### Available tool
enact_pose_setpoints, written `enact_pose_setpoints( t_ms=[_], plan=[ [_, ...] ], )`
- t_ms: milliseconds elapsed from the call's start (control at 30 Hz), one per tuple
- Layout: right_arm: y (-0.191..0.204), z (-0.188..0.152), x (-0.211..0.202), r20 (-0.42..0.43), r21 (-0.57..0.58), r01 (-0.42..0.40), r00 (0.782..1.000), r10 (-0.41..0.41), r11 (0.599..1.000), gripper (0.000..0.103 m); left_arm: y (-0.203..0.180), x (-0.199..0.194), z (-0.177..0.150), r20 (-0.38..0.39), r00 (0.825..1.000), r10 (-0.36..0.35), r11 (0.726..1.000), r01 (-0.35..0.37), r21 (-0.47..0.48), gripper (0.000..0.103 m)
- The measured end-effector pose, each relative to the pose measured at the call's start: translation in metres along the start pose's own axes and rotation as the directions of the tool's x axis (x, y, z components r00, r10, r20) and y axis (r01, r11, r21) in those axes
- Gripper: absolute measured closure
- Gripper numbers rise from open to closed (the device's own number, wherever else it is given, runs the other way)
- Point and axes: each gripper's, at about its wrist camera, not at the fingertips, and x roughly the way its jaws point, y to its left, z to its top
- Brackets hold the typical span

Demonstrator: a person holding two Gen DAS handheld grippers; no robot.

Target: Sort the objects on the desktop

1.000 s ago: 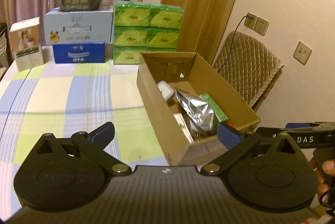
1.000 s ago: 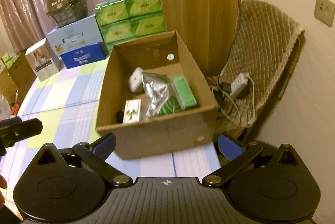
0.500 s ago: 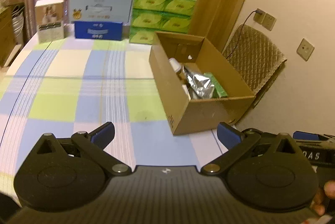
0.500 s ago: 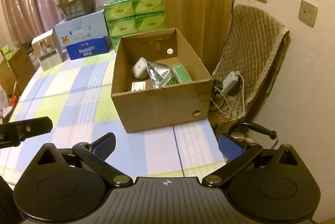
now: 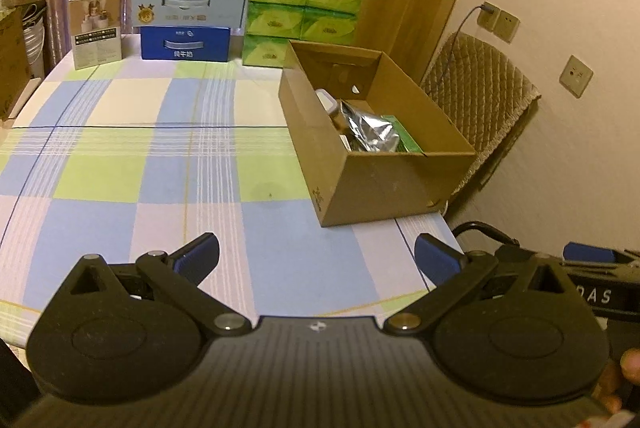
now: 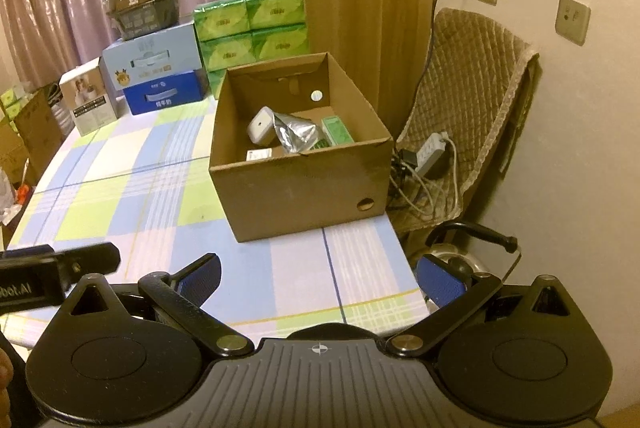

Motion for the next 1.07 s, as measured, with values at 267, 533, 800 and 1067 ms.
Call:
enact_pose_setpoints(
  t_ms=[267,533,800,1067],
  plan=[
    [-0.0007,0.0016,0.0015,0.003,-0.002,0.003,1.0,-0.003,1.0,0.002,-0.0022,0.0032,-0.0013,-0.005,1.0,-0.001,1.0,0.001,0.003,0.001],
    [0.0016,0.0007,0.0033,0.001,-0.01,0.004,1.0,-0.004,1.0,0.002,-0.0022,0.004,-0.0004,0.001,1.0,0.021,1.0,-0.021,0.015,0.001],
    [-0.0002,0.0019,0.0053,0.001,-0.014,0.009,1.0,-0.009,1.0,0.002,-0.0033,0.0051,0.0,0.004,1.0,0.016,0.999,-0.016,0.028,0.001],
    [0.0012,-0.0016,0.006,0.002,-0.009,0.008,1.0,-0.008,1.0,0.002,-0.0035,0.0022,-0.0028,0.033,0.999,0.023,0.999,-0.024,0.031,0.001]
  ],
)
